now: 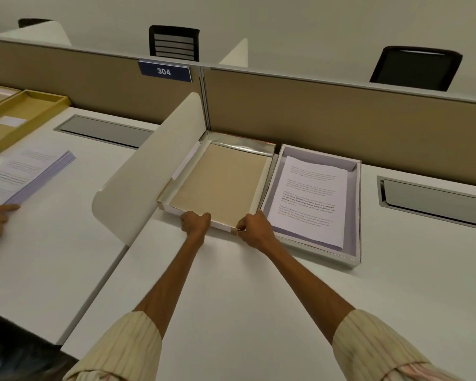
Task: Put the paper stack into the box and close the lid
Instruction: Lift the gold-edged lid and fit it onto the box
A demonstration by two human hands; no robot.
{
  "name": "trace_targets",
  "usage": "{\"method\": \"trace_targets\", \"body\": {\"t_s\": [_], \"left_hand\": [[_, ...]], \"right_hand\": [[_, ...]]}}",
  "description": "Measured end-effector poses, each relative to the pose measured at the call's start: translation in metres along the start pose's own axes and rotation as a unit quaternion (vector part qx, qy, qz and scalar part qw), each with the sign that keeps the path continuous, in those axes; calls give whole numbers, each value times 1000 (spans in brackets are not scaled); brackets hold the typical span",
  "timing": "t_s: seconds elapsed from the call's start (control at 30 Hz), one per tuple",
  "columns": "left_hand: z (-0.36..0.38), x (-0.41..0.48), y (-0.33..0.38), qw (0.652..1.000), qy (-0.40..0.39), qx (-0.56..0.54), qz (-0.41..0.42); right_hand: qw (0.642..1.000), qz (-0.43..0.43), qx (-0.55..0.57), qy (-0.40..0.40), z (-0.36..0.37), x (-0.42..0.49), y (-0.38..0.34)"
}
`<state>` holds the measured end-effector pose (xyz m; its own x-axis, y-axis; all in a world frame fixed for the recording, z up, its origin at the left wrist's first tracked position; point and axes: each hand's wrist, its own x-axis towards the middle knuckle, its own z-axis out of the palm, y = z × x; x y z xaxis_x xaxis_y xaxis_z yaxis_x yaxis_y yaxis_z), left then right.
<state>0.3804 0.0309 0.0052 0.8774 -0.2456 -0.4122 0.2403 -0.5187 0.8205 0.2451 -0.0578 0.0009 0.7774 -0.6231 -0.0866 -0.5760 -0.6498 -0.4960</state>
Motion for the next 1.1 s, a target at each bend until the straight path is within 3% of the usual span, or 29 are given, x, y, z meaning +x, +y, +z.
{"method": "trace_targets", "body": {"t_s": [0.13,0.33,0.5,0.63,0.97,1.1], "left_hand": [[2,-4,14,987,-22,-160,-4],[-17,-1,0,984,-3,-165,74],[-13,-14,-3,973,-26,-122,195],[-2,-29,-1,966,-32,-85,241],[40,-81,14,908,-57,96,403],[59,-99,22,889,-84,148,425]], "right_hand": [[1000,-5,10,-18,-8,2,0],[992,-11,89,-92,-6,1,-5],[971,70,218,-61,-25,1,-10],[947,117,297,-27,-48,9,-11],[858,95,500,72,-133,11,4],[821,141,540,117,-150,0,19]]}}
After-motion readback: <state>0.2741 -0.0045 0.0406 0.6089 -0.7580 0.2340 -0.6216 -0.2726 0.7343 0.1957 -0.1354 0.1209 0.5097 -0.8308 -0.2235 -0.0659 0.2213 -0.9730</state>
